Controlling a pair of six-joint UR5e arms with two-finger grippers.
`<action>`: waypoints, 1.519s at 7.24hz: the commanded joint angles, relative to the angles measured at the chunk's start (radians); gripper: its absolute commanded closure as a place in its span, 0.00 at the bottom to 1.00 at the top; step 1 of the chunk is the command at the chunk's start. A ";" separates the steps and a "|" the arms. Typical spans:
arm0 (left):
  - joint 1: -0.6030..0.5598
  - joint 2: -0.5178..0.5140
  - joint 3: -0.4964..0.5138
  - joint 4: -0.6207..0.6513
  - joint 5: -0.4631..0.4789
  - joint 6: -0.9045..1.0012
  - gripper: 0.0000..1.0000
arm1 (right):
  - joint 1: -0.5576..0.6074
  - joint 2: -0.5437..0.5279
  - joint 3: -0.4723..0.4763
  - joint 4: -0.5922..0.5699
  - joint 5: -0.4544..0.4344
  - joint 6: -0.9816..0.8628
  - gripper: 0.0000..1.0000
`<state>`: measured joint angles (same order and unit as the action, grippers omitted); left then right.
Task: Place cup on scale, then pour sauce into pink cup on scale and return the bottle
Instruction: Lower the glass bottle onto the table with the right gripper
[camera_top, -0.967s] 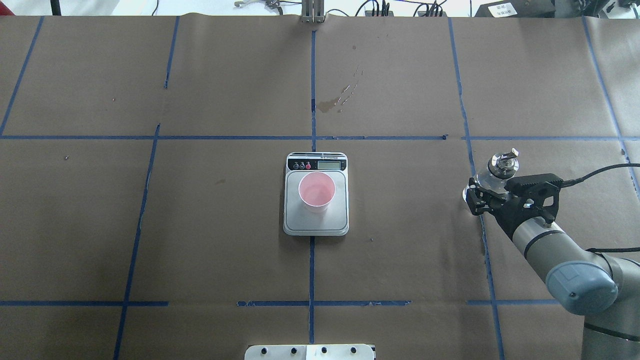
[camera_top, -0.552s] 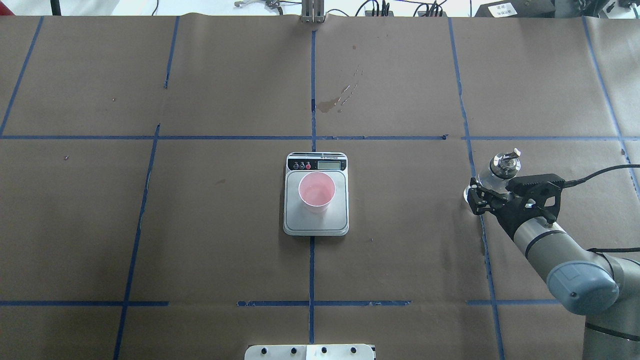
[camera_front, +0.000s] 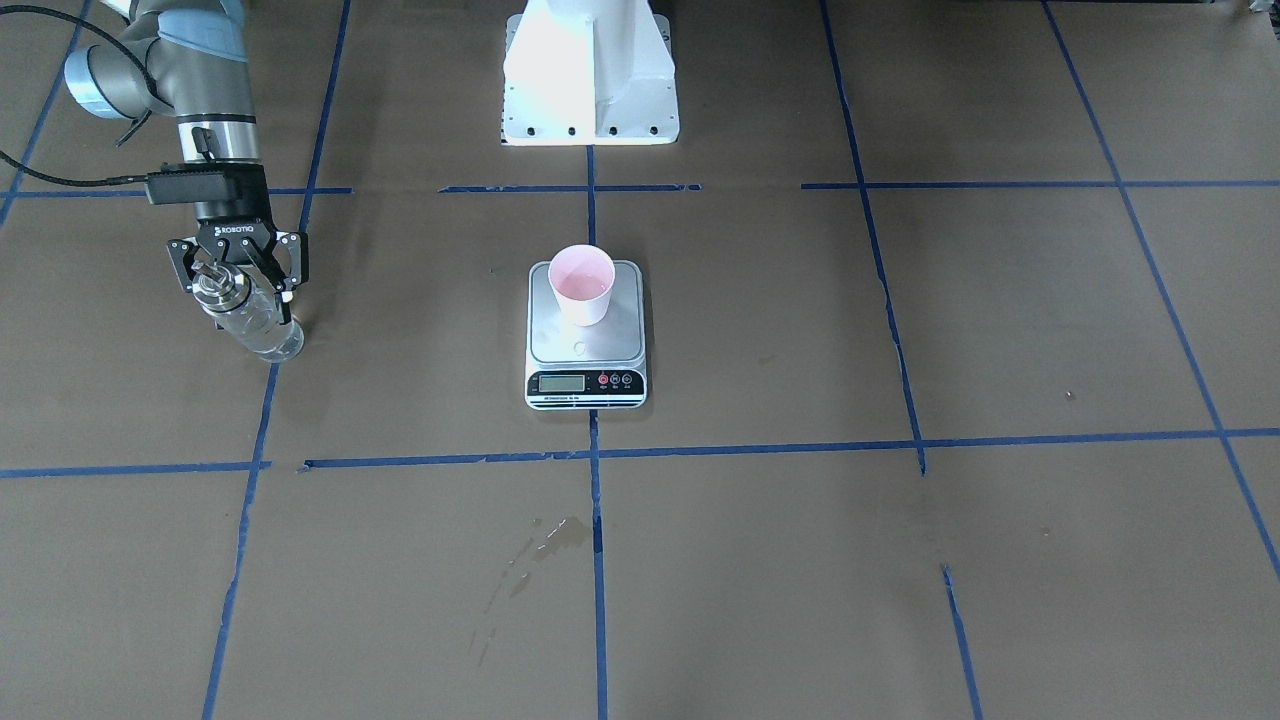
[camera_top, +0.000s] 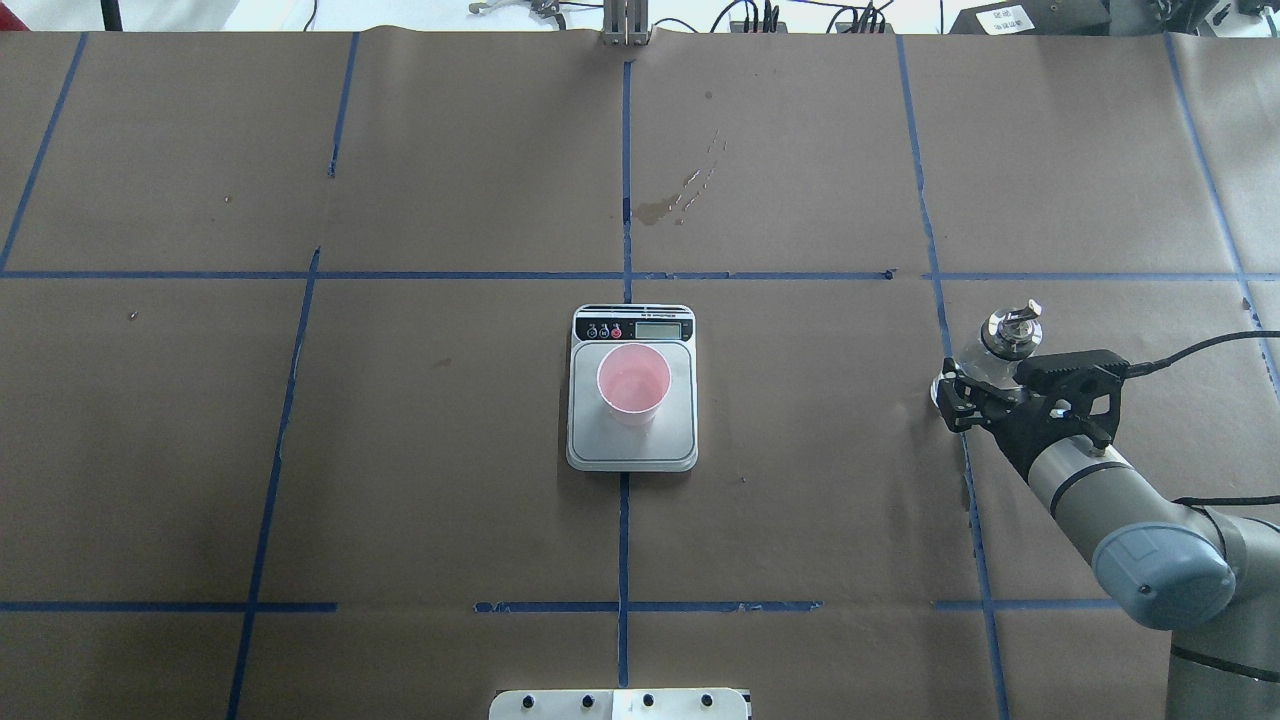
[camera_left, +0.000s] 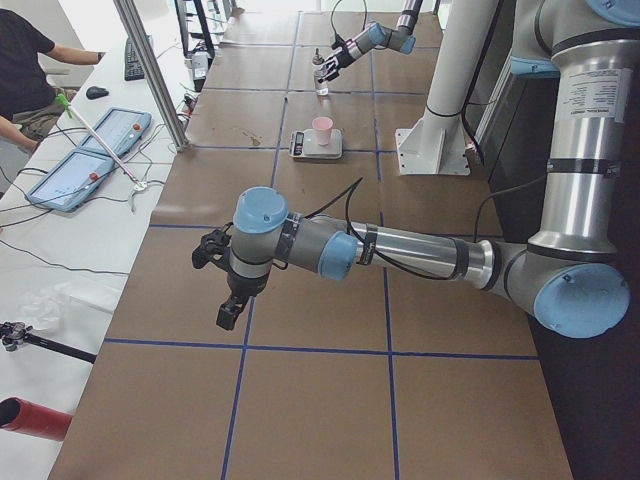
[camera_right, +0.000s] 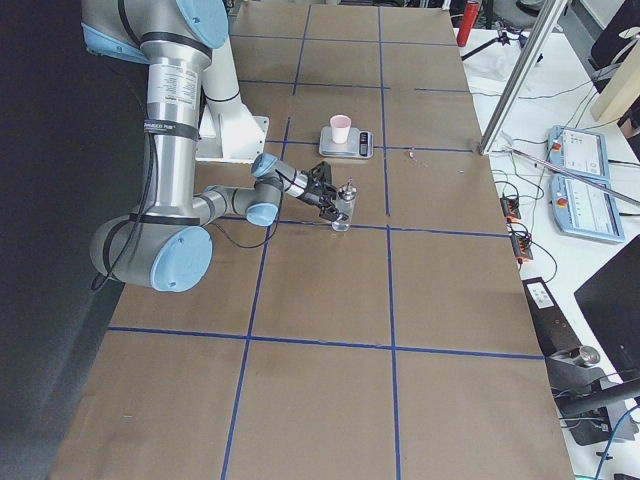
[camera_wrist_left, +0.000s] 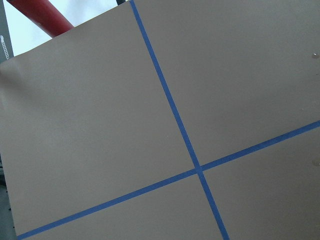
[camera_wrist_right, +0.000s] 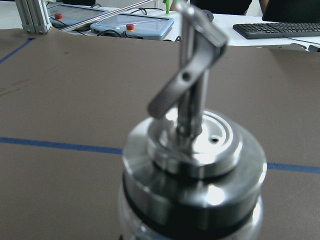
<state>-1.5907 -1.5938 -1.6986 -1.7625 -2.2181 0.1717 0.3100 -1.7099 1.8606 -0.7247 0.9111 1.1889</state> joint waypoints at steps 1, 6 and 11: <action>0.000 0.000 -0.001 0.000 0.000 0.000 0.00 | 0.000 0.001 -0.001 0.001 0.000 0.000 0.01; 0.000 0.001 -0.018 0.002 0.002 -0.005 0.00 | 0.006 -0.083 0.034 -0.013 0.220 0.000 0.00; 0.000 0.005 -0.021 0.002 0.000 -0.006 0.00 | 0.020 -0.137 0.329 -0.348 0.426 0.003 0.00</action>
<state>-1.5907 -1.5904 -1.7193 -1.7610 -2.2181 0.1665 0.3283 -1.8333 2.1219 -0.9773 1.2898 1.1907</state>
